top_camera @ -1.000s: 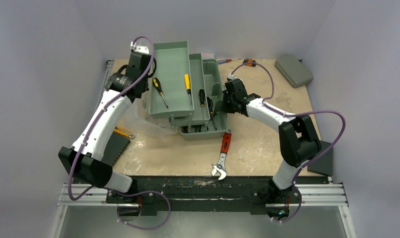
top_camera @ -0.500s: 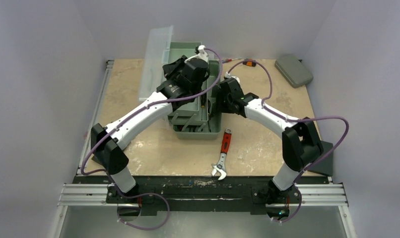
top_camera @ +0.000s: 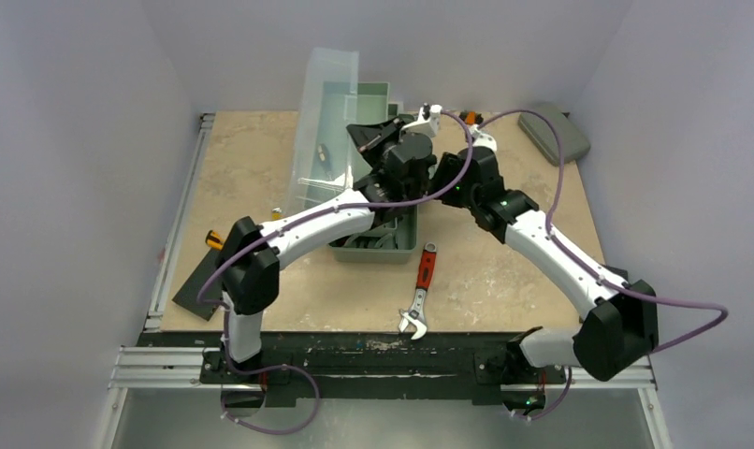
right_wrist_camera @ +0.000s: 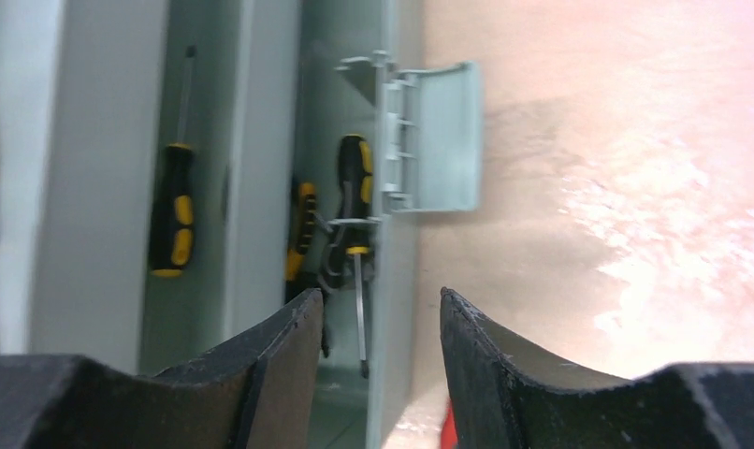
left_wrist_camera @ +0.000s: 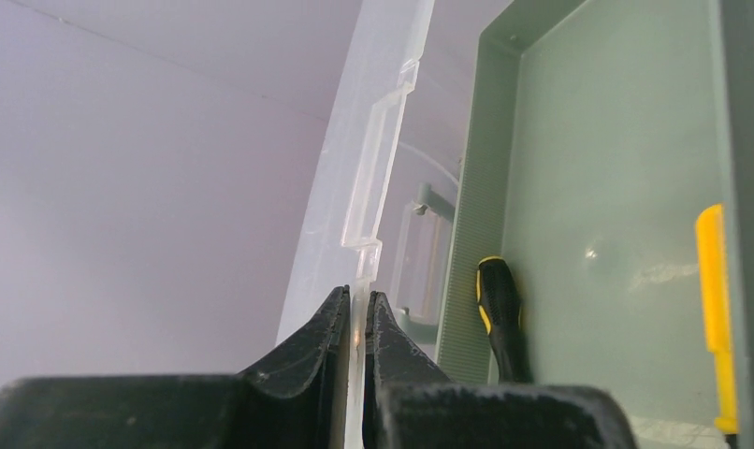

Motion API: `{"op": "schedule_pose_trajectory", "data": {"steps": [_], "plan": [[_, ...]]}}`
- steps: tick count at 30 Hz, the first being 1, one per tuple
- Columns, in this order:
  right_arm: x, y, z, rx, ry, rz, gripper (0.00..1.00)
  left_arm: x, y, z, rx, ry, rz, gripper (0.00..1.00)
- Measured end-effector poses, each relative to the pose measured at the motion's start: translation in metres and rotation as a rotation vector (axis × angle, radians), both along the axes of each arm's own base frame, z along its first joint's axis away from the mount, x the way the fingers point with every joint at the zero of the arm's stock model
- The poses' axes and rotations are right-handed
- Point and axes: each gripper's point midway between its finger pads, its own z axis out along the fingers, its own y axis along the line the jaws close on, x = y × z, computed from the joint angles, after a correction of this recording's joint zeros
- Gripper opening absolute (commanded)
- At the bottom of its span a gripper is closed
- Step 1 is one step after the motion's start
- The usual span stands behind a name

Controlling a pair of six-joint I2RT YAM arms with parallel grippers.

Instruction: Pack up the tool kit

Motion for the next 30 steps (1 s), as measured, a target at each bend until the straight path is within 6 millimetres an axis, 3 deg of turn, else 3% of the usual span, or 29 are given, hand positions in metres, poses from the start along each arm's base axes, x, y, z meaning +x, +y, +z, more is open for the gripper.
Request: {"op": "schedule_pose_trajectory", "data": {"steps": [5, 9, 13, 16, 20, 27, 30], "plan": [[-0.010, -0.055, -0.013, 0.029, 0.006, -0.139, 0.61, -0.003, -0.030, -0.012, 0.057, -0.016, 0.032, 0.07], [-0.015, -0.082, -0.003, 0.052, -0.037, -0.222, 0.63, -0.001, -0.054, -0.018, 0.037, -0.029, 0.082, 0.10], [-0.017, -0.091, 0.009, 0.078, -0.075, -0.252, 0.63, -0.007, -0.061, -0.025, 0.039, -0.018, 0.083, 0.21], [-0.017, -0.094, 0.012, 0.086, -0.091, -0.269, 0.63, -0.015, -0.064, -0.021, -0.005, -0.033, 0.076, 0.47], [-0.017, -0.099, 0.017, 0.092, -0.112, -0.287, 0.64, -0.025, -0.072, -0.009, -0.072, -0.074, 0.046, 0.70], [-0.018, -0.106, 0.018, 0.095, -0.123, -0.317, 0.66, -0.036, -0.088, -0.006, -0.137, -0.095, 0.013, 0.87], [-0.018, -0.112, 0.019, 0.092, -0.129, -0.340, 0.66, -0.036, -0.091, -0.007, -0.171, -0.103, 0.017, 0.89]]}}
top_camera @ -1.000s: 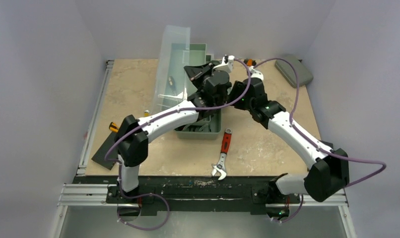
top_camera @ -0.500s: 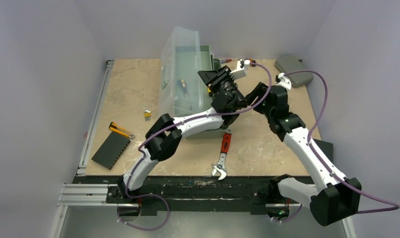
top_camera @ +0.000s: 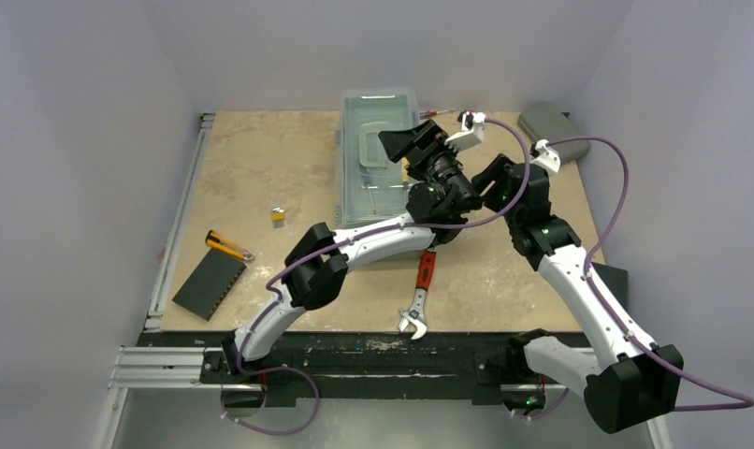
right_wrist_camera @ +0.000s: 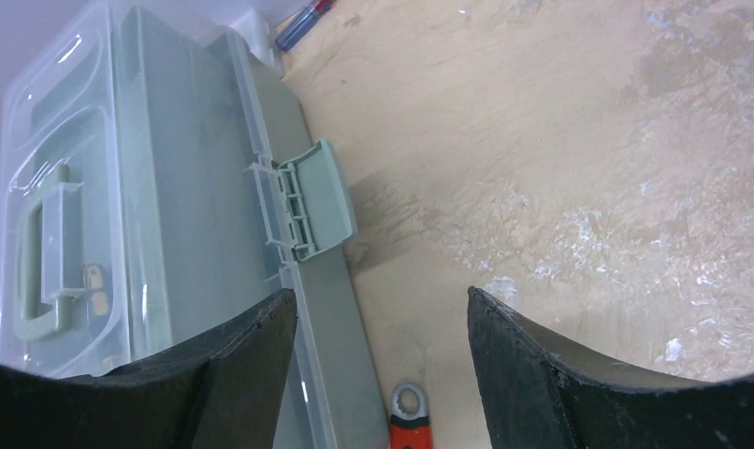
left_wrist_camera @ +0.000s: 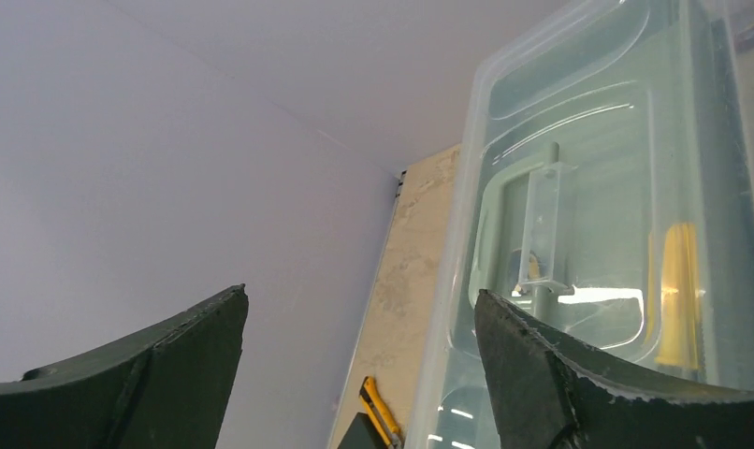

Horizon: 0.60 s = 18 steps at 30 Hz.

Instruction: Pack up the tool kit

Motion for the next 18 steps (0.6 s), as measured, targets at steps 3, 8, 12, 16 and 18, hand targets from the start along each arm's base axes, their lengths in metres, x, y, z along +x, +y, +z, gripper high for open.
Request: {"op": "schedule_pose_trajectory", "data": {"steps": [3, 8, 12, 16, 18], "plan": [[0.001, -0.006, 0.000, -0.007, -0.002, -0.023, 0.66, 0.000, -0.001, 0.007, -0.045, -0.015, 0.003, 0.91], [0.002, -0.008, -0.004, -0.013, 0.006, -0.027, 0.67, -0.004, 0.005, 0.026, -0.145, -0.065, 0.001, 0.90], [0.007, -0.002, -0.015, -0.021, 0.031, 0.005, 0.66, -0.013, 0.018, 0.052, -0.228, -0.108, -0.003, 0.88], [0.014, 0.009, -0.028, -0.024, 0.065, 0.066, 0.66, -0.038, 0.040, 0.081, -0.335, -0.177, -0.046, 0.89], [0.016, 0.015, -0.031, -0.021, 0.068, 0.095, 0.66, -0.058, 0.052, 0.093, -0.400, -0.232, -0.103, 0.89]]}}
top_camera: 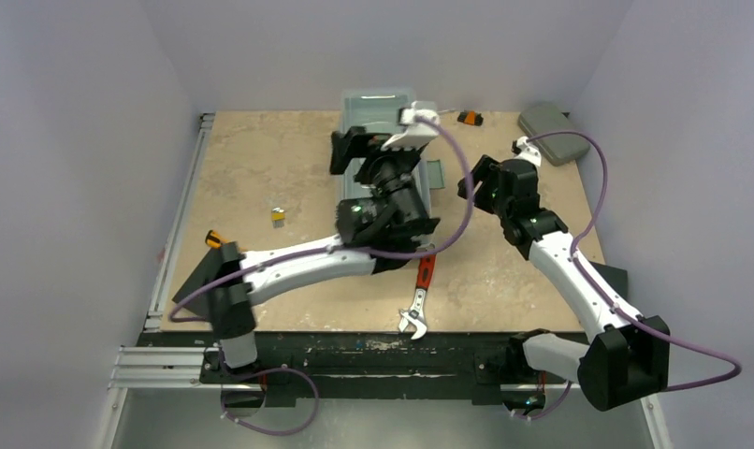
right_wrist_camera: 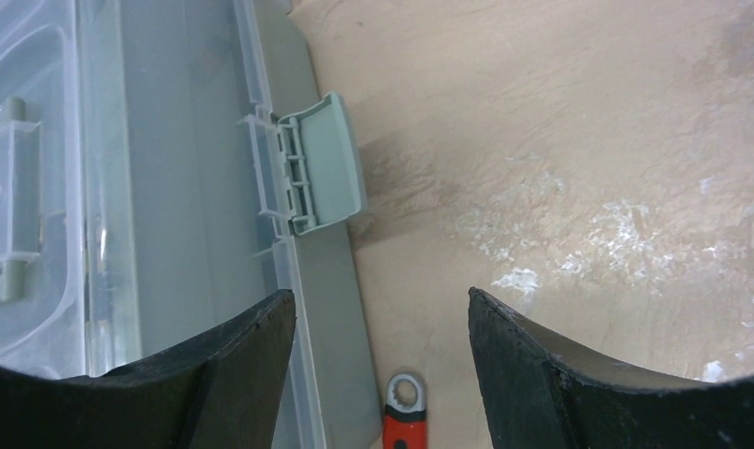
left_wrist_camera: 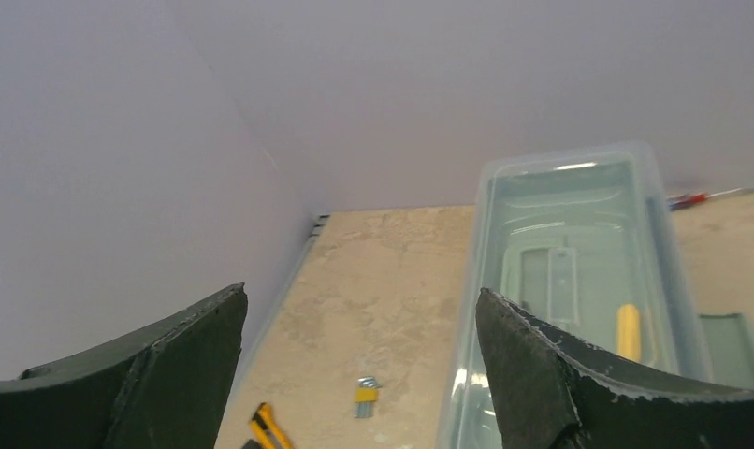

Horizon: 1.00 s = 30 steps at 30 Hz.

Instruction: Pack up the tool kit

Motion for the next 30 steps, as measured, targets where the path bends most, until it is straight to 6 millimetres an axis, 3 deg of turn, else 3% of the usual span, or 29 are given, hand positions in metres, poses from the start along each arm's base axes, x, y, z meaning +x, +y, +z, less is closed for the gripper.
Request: {"op": "schedule_pose_trajectory", "data": {"steps": [5, 8, 12, 14, 19, 26, 29, 30], "plan": [[0.002, 0.008, 0.003, 0.011, -0.016, 0.050, 0.67, -0.042, 0.041, 0.032, -0.232, -0.200, -0.171, 0.88], [0.003, 0.011, 0.006, 0.015, -0.029, 0.064, 0.67, -0.047, 0.064, 0.038, -0.321, -0.275, -0.251, 0.87], [0.006, 0.015, 0.007, 0.022, -0.038, 0.080, 0.67, -0.036, 0.060, 0.038, -0.392, -0.301, -0.467, 0.87], [0.008, 0.017, 0.003, 0.025, -0.030, 0.087, 0.67, -0.026, 0.062, 0.021, -0.444, -0.257, -0.557, 0.88], [0.014, 0.021, -0.019, 0.037, 0.031, 0.107, 0.67, -0.009, 0.079, -0.048, -0.565, -0.049, -0.616, 0.90], [0.035, 0.001, -0.057, 0.102, 0.152, 0.094, 0.61, 0.010, 0.089, -0.118, -0.719, 0.286, -0.548, 0.96], [0.044, -0.012, -0.076, 0.168, 0.197, 0.088, 0.51, 0.011, 0.086, -0.140, -0.764, 0.400, -0.535, 0.97], [0.047, -0.016, -0.083, 0.192, 0.211, 0.088, 0.40, 0.011, 0.085, -0.148, -0.780, 0.434, -0.530, 0.98]]}}
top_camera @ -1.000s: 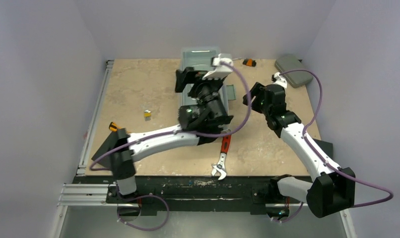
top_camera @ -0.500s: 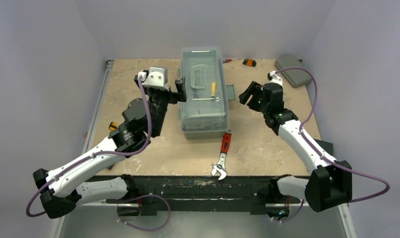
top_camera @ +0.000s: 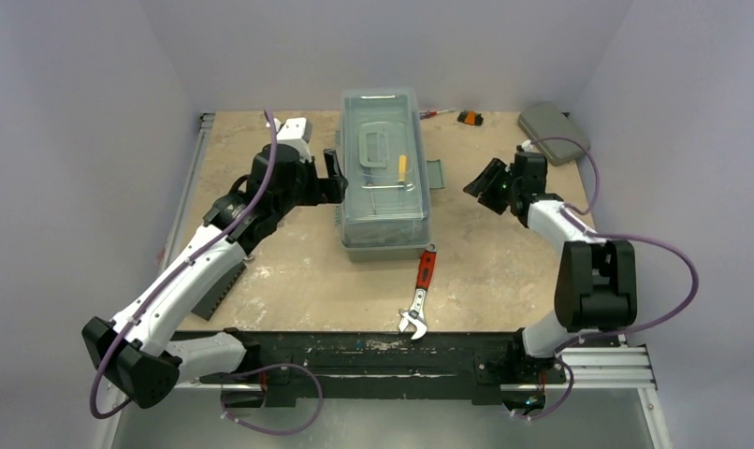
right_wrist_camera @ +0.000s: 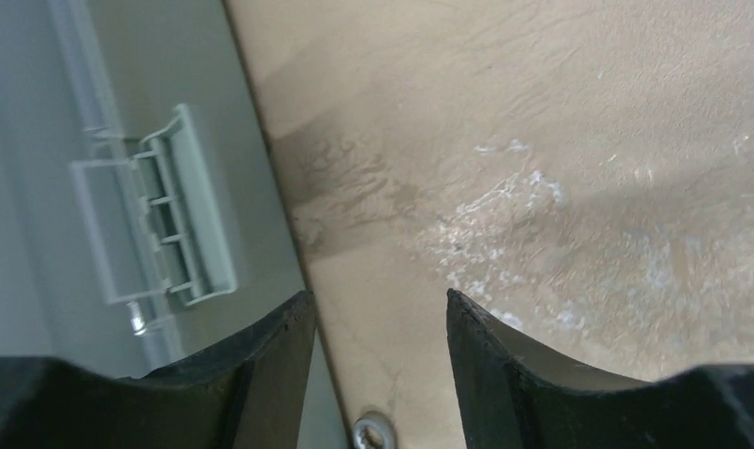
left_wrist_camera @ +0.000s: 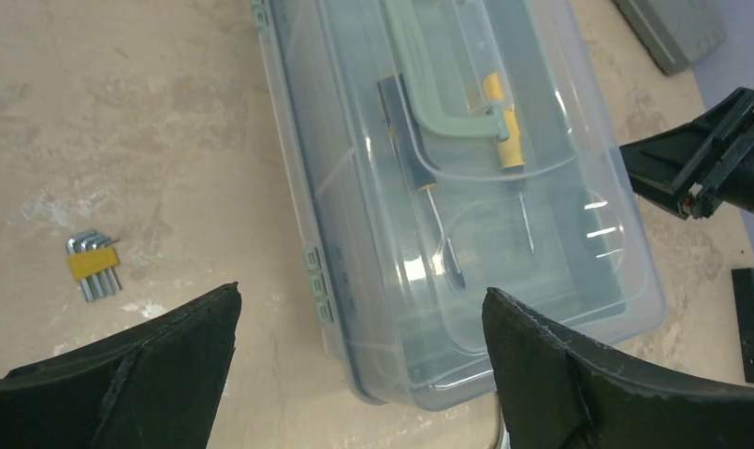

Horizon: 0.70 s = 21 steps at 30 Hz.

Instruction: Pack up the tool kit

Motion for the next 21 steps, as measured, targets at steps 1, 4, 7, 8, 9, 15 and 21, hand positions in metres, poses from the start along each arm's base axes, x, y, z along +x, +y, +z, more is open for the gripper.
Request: {"op": "schedule_pose_trajectory", "data": {"steps": [1, 4, 7, 8, 9, 15, 21], "plan": [[0.003, -0.002, -0.008, 0.022, 0.017, 0.002, 0.27, 0.001, 0.000, -0.007, -0.003, 0.034, -0.005, 0.98], [0.007, 0.000, -0.036, 0.075, 0.070, 0.032, 0.00, 0.003, 0.001, -0.024, -0.004, 0.124, -0.007, 0.98], [0.008, 0.009, -0.064, 0.115, 0.142, 0.065, 0.00, 0.006, 0.002, -0.029, -0.002, 0.165, 0.000, 0.98], [0.008, 0.011, -0.073, 0.126, 0.163, 0.075, 0.00, 0.007, 0.002, -0.029, -0.005, 0.171, 0.000, 0.98], [0.009, 0.014, -0.079, 0.136, 0.175, 0.086, 0.00, 0.007, 0.003, -0.030, -0.009, 0.177, 0.005, 0.98], [0.031, 0.037, -0.094, 0.257, 0.160, 0.170, 0.00, 0.013, 0.002, -0.032, -0.013, 0.200, 0.014, 0.99], [0.052, 0.070, -0.082, 0.502, 0.054, 0.283, 0.00, 0.031, -0.015, -0.028, -0.047, 0.221, -0.006, 0.99]]}}
